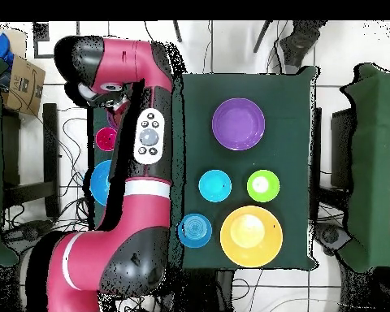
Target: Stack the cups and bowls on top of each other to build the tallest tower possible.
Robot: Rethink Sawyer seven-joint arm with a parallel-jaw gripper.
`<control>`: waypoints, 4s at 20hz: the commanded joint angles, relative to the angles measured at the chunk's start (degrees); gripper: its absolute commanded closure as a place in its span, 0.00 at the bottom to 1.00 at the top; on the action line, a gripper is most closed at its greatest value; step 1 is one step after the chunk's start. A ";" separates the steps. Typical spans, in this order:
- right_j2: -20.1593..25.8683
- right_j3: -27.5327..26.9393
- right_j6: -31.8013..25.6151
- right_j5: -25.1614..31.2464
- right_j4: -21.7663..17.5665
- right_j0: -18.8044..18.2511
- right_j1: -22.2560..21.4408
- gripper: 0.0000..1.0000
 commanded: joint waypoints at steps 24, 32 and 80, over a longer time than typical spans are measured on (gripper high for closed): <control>-9.01 -7.55 12.09 1.12 10.99 -1.62 7.82 1.00; -10.28 -5.14 9.89 -0.03 10.38 -1.46 6.90 1.00; -7.93 7.86 6.66 -10.48 7.27 2.33 1.91 0.00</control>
